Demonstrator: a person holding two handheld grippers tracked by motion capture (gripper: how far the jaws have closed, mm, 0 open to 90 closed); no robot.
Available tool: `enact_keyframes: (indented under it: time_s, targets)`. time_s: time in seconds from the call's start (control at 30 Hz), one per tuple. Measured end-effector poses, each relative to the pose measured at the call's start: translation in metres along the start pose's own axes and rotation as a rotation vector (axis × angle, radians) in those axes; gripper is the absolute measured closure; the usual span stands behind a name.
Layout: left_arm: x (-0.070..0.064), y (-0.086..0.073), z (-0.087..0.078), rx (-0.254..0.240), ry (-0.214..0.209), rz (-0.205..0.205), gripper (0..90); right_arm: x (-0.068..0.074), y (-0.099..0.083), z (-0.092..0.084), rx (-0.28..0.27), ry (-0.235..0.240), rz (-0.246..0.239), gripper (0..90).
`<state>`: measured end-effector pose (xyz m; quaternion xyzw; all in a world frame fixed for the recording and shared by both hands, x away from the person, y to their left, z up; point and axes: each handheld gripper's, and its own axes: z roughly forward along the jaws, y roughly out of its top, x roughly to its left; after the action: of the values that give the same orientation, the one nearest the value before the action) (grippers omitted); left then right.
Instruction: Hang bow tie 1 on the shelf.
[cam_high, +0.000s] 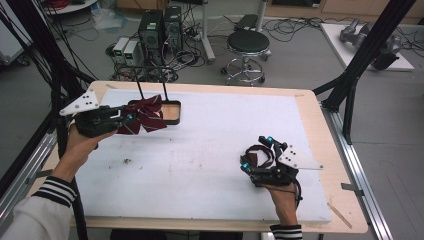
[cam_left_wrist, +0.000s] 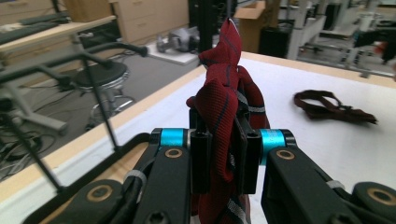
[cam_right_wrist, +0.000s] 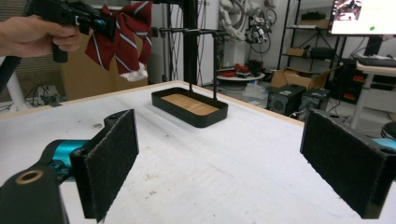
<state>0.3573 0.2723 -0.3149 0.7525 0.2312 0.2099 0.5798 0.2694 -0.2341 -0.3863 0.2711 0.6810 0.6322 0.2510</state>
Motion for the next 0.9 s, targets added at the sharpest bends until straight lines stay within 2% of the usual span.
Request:
enact_keyframes:
  time_s: [0.1,0.13,0.17,0.2,0.3,0.4,0.5,0.53,0.63,0.67,0.9]
  targets:
    - [0.004,0.002,-0.003,-0.005,0.021,-0.002,79.5,-0.002,-0.003,-0.004,-0.012,-0.010,0.014,10.7]
    - [0.009,0.003,-0.006,-0.013,0.044,-0.010,79.5,-0.004,-0.005,-0.006,-0.017,-0.016,0.013,10.7]
    - [0.009,0.003,-0.006,-0.013,0.044,-0.010,79.5,-0.005,-0.006,-0.007,-0.024,-0.021,0.006,10.7]
    - [0.014,0.004,-0.007,-0.011,0.060,-0.016,79.5,-0.005,-0.008,-0.010,-0.019,-0.027,0.022,10.7]
    - [0.018,0.004,-0.008,-0.005,0.077,-0.019,79.5,-0.007,-0.010,-0.012,-0.021,-0.032,0.009,10.7]
    - [0.026,0.004,-0.010,-0.022,0.108,-0.039,79.5,-0.013,-0.013,-0.019,-0.012,-0.054,0.013,10.7]
    - [0.029,0.003,-0.010,-0.026,0.119,-0.044,79.5,-0.015,-0.014,-0.023,-0.022,-0.066,0.027,10.7]
    - [0.034,0.003,-0.009,-0.026,0.139,-0.051,79.5,-0.017,-0.015,-0.026,-0.022,-0.078,0.027,10.7]
    - [0.038,0.003,-0.009,-0.036,0.145,-0.063,79.5,-0.019,-0.014,-0.029,-0.035,-0.084,0.033,10.7]
    - [0.043,0.003,-0.009,-0.042,0.150,-0.075,79.5,-0.019,-0.014,-0.030,-0.038,-0.089,0.027,10.7]
    - [0.056,0.006,-0.009,-0.037,0.190,-0.084,79.5,-0.021,-0.014,-0.033,-0.037,-0.103,0.032,10.7]
